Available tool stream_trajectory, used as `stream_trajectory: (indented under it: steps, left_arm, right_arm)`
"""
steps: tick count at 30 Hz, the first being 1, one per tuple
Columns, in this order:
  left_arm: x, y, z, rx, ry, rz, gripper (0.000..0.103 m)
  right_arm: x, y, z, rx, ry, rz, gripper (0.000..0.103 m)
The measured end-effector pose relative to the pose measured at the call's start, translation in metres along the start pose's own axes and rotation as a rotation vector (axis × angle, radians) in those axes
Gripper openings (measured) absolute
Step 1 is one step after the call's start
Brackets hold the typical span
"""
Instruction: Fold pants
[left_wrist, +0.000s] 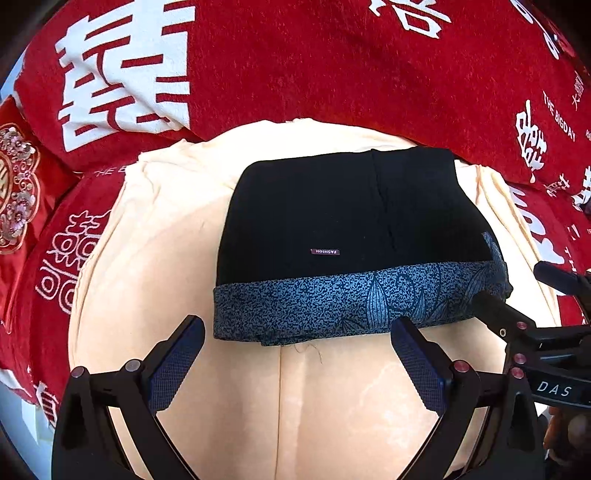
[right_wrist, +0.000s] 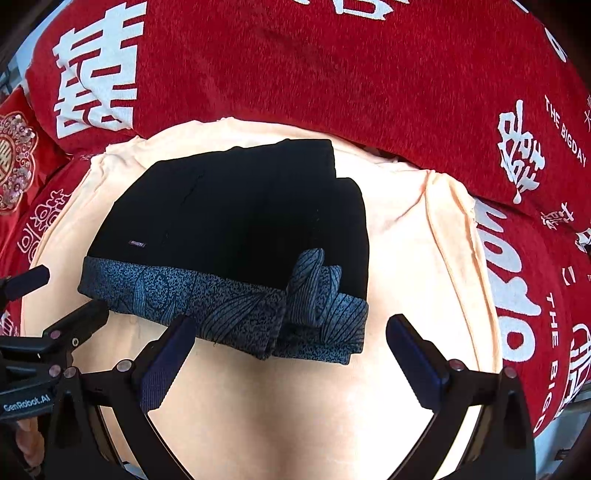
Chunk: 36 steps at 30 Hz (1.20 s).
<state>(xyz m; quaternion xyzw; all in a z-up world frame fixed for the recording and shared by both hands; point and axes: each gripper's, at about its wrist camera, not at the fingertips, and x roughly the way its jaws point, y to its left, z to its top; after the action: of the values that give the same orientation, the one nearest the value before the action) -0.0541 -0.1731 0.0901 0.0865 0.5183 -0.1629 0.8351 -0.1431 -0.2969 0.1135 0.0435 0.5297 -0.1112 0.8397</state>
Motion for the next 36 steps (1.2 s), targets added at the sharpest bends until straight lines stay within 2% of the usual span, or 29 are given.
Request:
stream_trajectory:
  steps: [11, 36]
  left_arm:
    - [-0.0037, -0.0027, -0.0058, 0.019, 0.016, -0.026, 0.101]
    - [0.0014, -0.0002, -0.0051, 0.017, 0.034, -0.025, 0.101]
  right_arm:
    - [-0.0002, 0.0051, -0.0019, -0.004, 0.002, -0.011, 0.103]
    - [0.0022, 0.0053, -0.0012, -0.003, 0.013, -0.008, 0.103]
